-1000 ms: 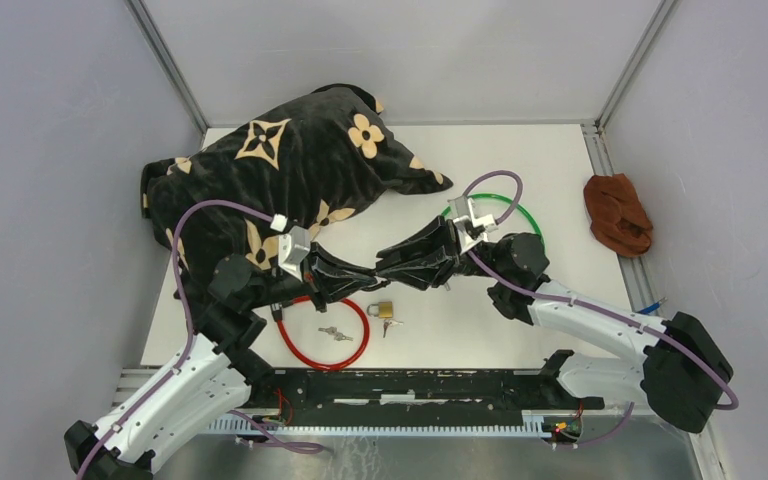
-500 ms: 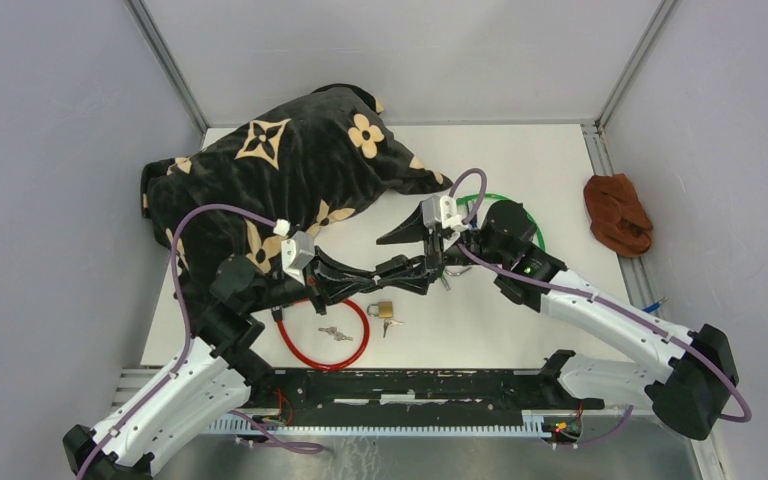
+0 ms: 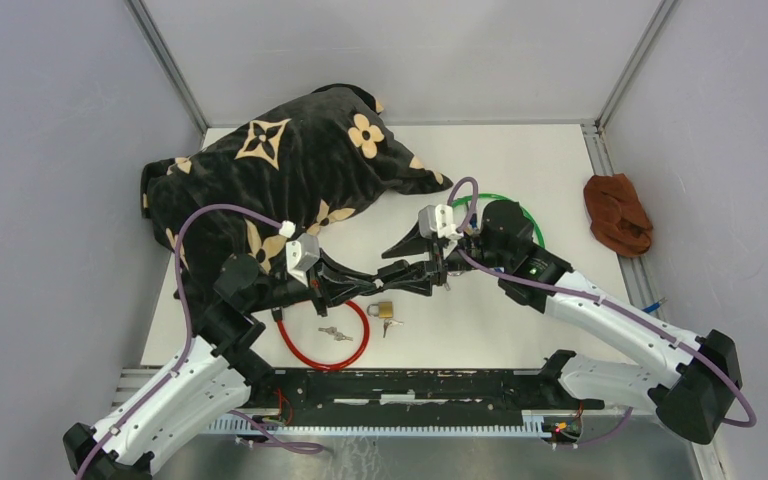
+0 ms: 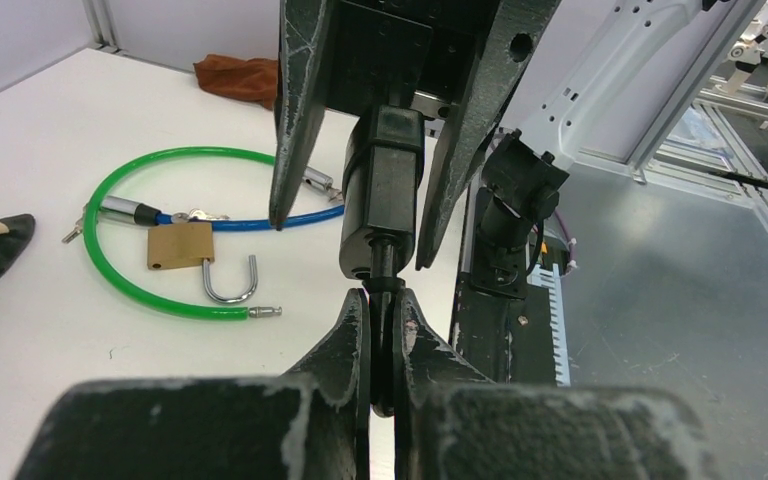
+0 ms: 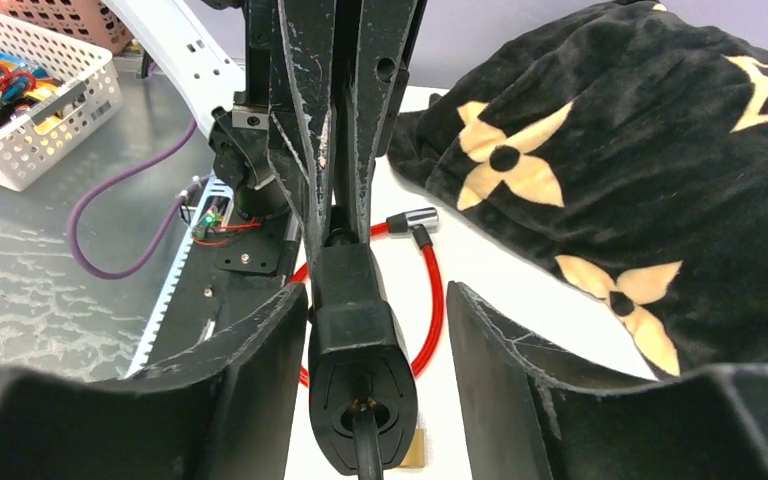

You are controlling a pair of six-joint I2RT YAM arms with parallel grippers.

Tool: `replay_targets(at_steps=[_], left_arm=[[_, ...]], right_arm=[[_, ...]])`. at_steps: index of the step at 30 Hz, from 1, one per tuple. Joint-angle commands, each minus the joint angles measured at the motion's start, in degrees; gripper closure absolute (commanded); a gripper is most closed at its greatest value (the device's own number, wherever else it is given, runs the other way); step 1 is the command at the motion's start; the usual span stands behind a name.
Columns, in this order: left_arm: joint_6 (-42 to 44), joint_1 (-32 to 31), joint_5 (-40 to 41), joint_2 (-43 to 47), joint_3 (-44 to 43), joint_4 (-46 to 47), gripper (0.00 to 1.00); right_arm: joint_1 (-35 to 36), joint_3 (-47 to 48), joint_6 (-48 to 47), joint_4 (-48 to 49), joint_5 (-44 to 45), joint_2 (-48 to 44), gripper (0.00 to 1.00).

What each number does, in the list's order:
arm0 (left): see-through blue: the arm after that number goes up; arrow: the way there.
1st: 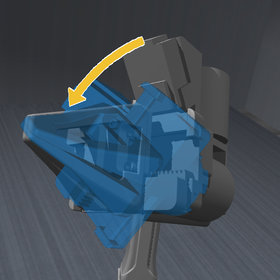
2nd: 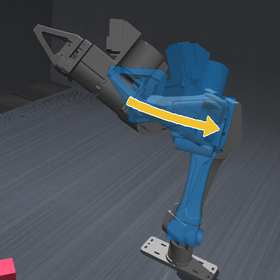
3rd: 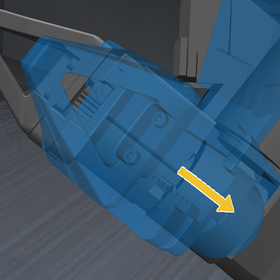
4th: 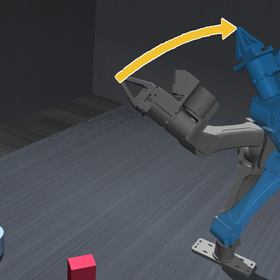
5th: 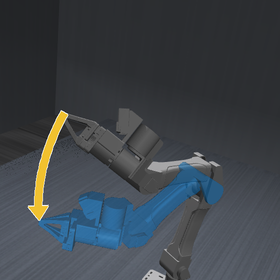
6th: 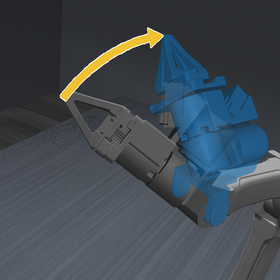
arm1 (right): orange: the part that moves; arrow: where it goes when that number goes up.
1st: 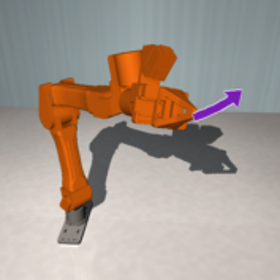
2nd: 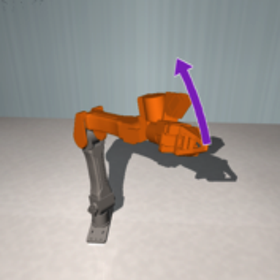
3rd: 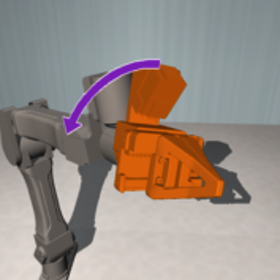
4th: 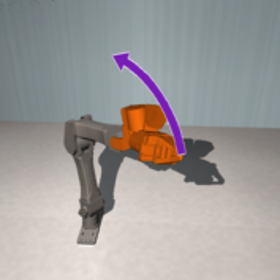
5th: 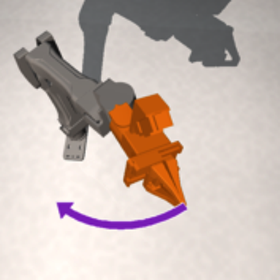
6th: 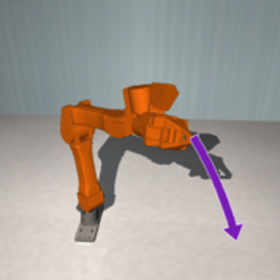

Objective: Lock with the key
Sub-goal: Lock the lock.

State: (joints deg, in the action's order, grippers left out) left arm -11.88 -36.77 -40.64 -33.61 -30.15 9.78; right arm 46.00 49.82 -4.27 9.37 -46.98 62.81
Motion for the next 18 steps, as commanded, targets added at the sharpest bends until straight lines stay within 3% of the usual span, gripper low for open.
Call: replay_targets(at_steps=[1,3,6,9,14,15,17,18], left_arm=[[2.1,-0.16,-0.51,0.56,-2.65,5.84,0.98],[1.9,-0.14,-0.52,0.66,-2.57,6.01,0.98],[1.38,-0.17,-0.23,0.73,-2.83,6.41,0.98],[1.42,-0.16,-0.32,0.73,-2.96,6.23,0.98],[1.16,-0.18,-0.31,0.95,-2.4,5.94,0.98],[1.12,-0.15,-0.38,1.1,-2.11,5.82,0.89],[1.5,-0.17,0.16,1.73,-1.51,5.09,0.56],[1.8,-0.03,0.92,2.2,-1.04,4.55,0.48]], right_arm=[[0.03,0.2,1.58,2.22,-1.17,0.63,0.53],[0.1,0.26,1.81,2.26,-1.27,0.87,0.72],[0.1,0.45,0.54,0.13,-0.45,1.09,0.82],[0.13,0.02,0.81,0.66,-0.59,0.79,1.0],[-0.14,-1.57,3.41,4.11,2.3,-0.64,1.0],[-0.63,-2.23,4.95,5.71,2.58,-1.22,1.0],[-2.11,-3.63,10.71,10.56,2.15,-2.24,1.0],[-2.7,-4.26,13.61,13.36,1.54,-2.71,1.0]])
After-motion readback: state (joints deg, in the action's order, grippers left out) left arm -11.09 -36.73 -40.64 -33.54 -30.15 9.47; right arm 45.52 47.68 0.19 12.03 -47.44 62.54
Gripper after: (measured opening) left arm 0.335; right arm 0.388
